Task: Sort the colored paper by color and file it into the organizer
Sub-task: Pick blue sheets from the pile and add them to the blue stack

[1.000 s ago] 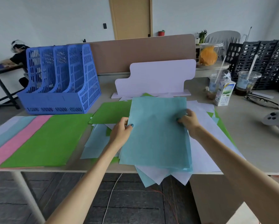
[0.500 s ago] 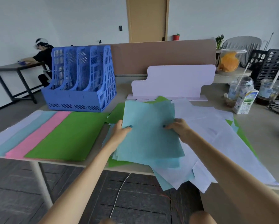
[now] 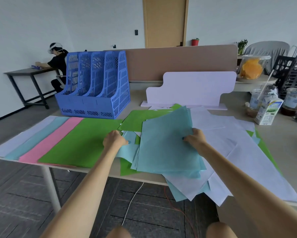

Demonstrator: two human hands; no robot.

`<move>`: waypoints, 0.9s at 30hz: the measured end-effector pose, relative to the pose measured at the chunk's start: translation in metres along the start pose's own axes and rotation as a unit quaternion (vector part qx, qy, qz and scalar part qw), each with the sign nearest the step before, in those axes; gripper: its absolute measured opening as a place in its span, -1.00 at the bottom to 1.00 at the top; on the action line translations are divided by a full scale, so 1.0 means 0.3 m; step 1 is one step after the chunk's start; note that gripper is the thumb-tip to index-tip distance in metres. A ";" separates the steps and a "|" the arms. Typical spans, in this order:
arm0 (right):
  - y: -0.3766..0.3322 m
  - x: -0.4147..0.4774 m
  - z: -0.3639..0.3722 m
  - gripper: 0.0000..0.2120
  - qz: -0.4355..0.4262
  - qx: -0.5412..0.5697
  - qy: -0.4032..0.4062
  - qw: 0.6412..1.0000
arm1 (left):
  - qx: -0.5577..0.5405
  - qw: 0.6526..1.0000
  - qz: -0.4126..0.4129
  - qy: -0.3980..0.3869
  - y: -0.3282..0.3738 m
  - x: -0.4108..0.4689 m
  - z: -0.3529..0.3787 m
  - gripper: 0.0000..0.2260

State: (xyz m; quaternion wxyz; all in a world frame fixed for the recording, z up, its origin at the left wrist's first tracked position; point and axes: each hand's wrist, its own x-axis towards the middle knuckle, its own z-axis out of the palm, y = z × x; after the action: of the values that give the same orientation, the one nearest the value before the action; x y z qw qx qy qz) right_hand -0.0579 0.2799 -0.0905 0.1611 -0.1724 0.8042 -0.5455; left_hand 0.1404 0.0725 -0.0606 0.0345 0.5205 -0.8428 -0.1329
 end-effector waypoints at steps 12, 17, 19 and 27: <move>0.018 -0.010 -0.018 -0.73 -0.010 0.023 0.003 1.000 | -0.339 0.940 -0.017 -0.025 0.018 0.024 0.025 -0.75; 0.025 -0.020 -0.030 -0.77 -0.015 0.036 0.014 0.999 | -0.265 0.963 0.044 0.025 0.026 0.013 0.022 -0.71; 0.024 -0.025 -0.036 -0.77 -0.011 0.042 0.017 0.999 | -0.205 0.970 0.086 0.099 0.036 -0.004 0.002 -0.76; 0.024 -0.040 -0.056 -0.73 -0.004 0.054 0.023 0.998 | -0.201 0.910 0.145 0.332 0.063 -0.031 -0.136 -0.89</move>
State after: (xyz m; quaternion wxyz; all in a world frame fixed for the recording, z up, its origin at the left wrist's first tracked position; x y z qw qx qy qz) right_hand -0.0555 0.3016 -0.0903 0.1494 -0.1543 0.7761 -0.5930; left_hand 0.1362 0.0812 -0.0156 0.4357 0.3886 -0.8041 -0.1125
